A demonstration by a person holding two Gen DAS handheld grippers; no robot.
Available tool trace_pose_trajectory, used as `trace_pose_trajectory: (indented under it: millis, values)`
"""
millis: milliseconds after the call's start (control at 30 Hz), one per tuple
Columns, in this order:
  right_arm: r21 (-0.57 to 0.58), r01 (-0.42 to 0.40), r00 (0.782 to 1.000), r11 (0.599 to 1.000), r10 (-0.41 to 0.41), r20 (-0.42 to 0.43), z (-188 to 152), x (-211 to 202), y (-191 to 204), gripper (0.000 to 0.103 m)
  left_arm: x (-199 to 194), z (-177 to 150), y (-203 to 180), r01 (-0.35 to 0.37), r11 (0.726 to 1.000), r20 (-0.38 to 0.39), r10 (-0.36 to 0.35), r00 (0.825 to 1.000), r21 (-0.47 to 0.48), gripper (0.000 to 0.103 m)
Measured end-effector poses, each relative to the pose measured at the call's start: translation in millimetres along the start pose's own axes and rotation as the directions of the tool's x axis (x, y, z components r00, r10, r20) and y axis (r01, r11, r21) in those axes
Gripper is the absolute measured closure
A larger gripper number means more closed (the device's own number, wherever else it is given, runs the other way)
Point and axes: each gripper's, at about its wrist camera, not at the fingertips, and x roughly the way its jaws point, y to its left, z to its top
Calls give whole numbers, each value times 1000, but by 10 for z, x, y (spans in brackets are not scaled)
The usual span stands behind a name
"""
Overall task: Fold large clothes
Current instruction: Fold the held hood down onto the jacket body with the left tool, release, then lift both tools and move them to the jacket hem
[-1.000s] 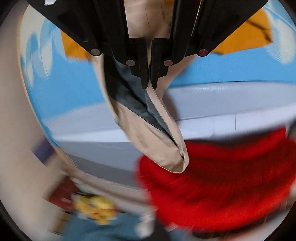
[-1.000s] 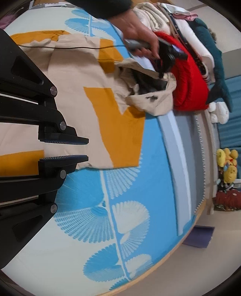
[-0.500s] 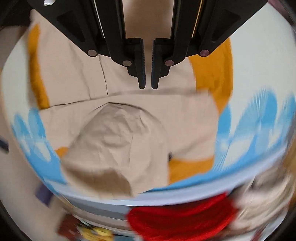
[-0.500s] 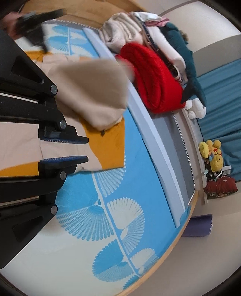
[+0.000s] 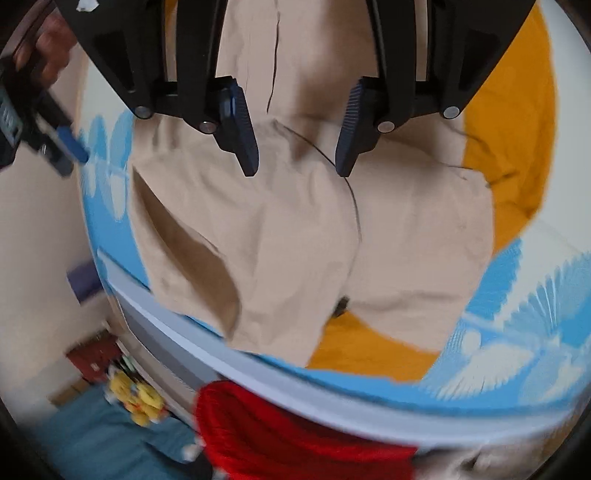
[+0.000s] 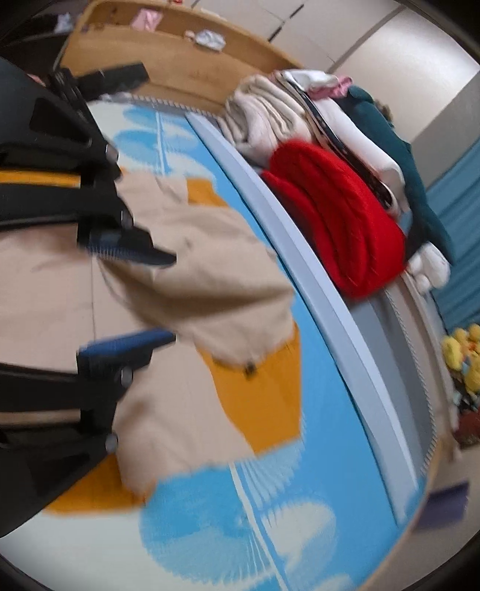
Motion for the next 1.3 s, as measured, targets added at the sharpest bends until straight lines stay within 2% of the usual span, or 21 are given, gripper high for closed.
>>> trace_pose_trajectory:
  millis: [133, 267, 333, 367, 433, 500, 567, 600, 633, 667, 700, 733, 800, 867, 933, 1033, 1067, 1100, 1167, 1233, 1300]
  values:
    - [-52, 28, 997, 998, -31, -75, -42, 482, 140, 50, 340, 57, 334, 11, 990, -79, -23, 997, -143, 64]
    - [5, 75, 988, 997, -74, -133, -52, 863, 4, 51, 501, 81, 485, 62, 966, -102, -89, 991, -250, 64]
    - [36, 62, 989, 997, -57, -133, -39, 944, -76, 79, 566, 109, 503, 86, 958, -103, -118, 988, -273, 66]
    - [56, 40, 992, 998, -33, -125, -30, 954, -106, 98, 582, 118, 505, 99, 954, -103, -132, 986, -282, 67]
    - [120, -31, 997, 992, 40, -69, -6, 868, -174, 101, 517, 151, 472, 105, 951, -97, -139, 986, -290, 103]
    - [211, -169, 986, 963, 168, 22, 14, 710, -264, 101, 255, 225, 337, 156, 955, -20, -166, 986, -252, 103]
    - [242, -199, 979, 950, 184, 84, -6, 621, -347, 101, 53, 263, 181, 145, 975, 43, -140, 989, -166, 103]
    - [260, -135, 990, 956, 119, 76, -43, 653, -433, 101, 2, 270, 62, 81, 993, 57, -76, 995, -90, 103]
    - [284, -62, 998, 957, 57, 26, -87, 752, -530, 101, 71, 256, 12, 1, 999, 30, 0, 1000, -38, 103]
    - [322, 32, 998, 946, -11, -66, -170, 918, -681, 101, 204, 212, 21, -93, 996, -16, 93, 996, -7, 103]
    - [360, 97, 989, 928, -49, -141, -263, 1060, -820, 101, 293, 167, 84, -150, 989, -41, 149, 988, -14, 103]
    - [392, 130, 980, 911, -58, -190, -346, 1159, -920, 101, 352, 115, 158, -170, 984, -60, 167, 984, -48, 103]
    - [408, 176, 964, 896, -73, -255, -457, 1294, -1005, 100, 336, 95, 99, -116, 991, -46, 113, 993, -62, 103]
    - [369, 201, 962, 907, -111, -250, -443, 1299, -930, 100, 248, 103, -104, -79, 997, 15, 79, 997, 4, 103]
    - [333, 211, 960, 919, -130, -248, -417, 1277, -836, 100, 185, 70, -375, -49, 992, 77, 40, 996, 114, 92]
    - [317, 183, 959, 931, -99, -265, -439, 1291, -737, 100, 308, -43, -494, -17, 984, 43, 9, 999, 177, 79]
    - [303, 169, 957, 938, -82, -279, -418, 1302, -696, 100, 406, -64, -480, -28, 982, 16, 26, 1000, 185, 77]
    - [268, 152, 950, 951, -66, -305, -403, 1357, -608, 100, 560, -97, -441, -76, 977, -37, 85, 996, 197, 74]
    - [208, 181, 938, 961, -105, -331, -413, 1379, -546, 100, 830, -169, -258, -203, 961, -141, 231, 963, 189, 78]
    - [158, 259, 928, 953, -200, -315, -375, 1329, -522, 94, 852, -167, -147, -220, 966, -173, 242, 955, 136, 80]
    - [166, 293, 932, 942, -242, -271, -321, 1203, -506, 83, 754, -103, -191, -202, 973, -163, 219, 962, 114, 80]
